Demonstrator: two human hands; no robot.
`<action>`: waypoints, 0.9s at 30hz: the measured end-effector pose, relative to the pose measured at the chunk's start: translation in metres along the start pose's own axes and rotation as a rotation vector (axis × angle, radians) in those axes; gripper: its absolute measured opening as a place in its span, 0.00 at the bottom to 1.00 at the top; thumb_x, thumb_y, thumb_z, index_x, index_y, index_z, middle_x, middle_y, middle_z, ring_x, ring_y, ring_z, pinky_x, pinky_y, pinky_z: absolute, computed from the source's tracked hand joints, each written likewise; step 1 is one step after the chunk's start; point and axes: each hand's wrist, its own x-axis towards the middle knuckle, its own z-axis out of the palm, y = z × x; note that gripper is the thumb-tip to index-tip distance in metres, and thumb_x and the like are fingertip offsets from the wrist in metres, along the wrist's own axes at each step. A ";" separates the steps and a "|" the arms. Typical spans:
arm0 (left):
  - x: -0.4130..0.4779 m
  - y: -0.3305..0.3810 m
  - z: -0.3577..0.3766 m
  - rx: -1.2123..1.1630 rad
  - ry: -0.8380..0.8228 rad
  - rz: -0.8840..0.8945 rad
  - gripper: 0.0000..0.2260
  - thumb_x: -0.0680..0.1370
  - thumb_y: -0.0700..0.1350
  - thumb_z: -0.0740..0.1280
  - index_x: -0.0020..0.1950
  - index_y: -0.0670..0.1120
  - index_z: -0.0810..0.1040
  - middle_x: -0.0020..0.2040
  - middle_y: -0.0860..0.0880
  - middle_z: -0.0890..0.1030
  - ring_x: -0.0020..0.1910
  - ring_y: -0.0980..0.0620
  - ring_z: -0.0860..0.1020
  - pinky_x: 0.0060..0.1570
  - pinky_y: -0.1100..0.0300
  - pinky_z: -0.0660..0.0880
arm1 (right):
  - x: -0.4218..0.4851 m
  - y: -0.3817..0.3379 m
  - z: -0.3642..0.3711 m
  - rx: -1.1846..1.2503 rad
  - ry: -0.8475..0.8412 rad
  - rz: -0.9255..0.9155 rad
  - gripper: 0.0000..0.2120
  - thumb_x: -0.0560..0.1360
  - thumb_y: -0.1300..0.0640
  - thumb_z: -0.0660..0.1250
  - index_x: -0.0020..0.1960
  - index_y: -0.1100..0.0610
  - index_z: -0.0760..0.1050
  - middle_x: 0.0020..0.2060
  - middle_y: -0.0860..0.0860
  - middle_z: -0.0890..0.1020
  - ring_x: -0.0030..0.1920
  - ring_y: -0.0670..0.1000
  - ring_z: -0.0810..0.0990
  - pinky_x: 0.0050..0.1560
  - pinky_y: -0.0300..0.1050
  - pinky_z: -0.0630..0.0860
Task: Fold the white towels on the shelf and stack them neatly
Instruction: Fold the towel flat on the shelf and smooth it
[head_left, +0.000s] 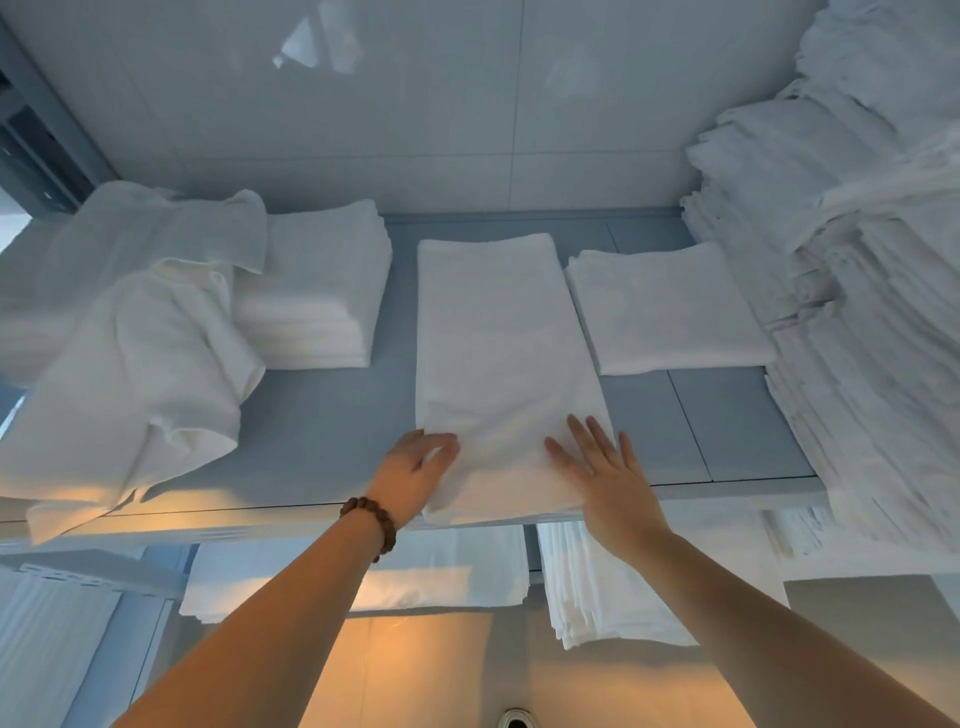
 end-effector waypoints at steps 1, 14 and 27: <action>0.008 0.004 0.002 0.037 0.001 -0.036 0.15 0.78 0.56 0.63 0.62 0.54 0.76 0.69 0.51 0.68 0.72 0.52 0.61 0.70 0.56 0.58 | 0.003 -0.002 -0.001 0.012 -0.028 -0.025 0.44 0.70 0.72 0.54 0.76 0.45 0.39 0.76 0.51 0.38 0.76 0.56 0.35 0.75 0.58 0.37; 0.038 0.002 0.001 -0.081 0.159 -0.057 0.15 0.76 0.39 0.62 0.53 0.60 0.75 0.53 0.48 0.76 0.43 0.56 0.74 0.47 0.63 0.72 | -0.012 0.017 -0.003 0.114 -0.181 -0.235 0.32 0.77 0.44 0.50 0.74 0.40 0.33 0.75 0.46 0.34 0.74 0.50 0.30 0.74 0.50 0.33; 0.099 0.003 -0.007 0.054 0.155 0.016 0.20 0.77 0.37 0.63 0.68 0.49 0.70 0.69 0.49 0.68 0.67 0.51 0.67 0.64 0.64 0.61 | 0.069 -0.026 0.012 0.094 -0.082 -0.048 0.30 0.73 0.31 0.33 0.73 0.38 0.32 0.75 0.47 0.33 0.73 0.51 0.27 0.72 0.61 0.32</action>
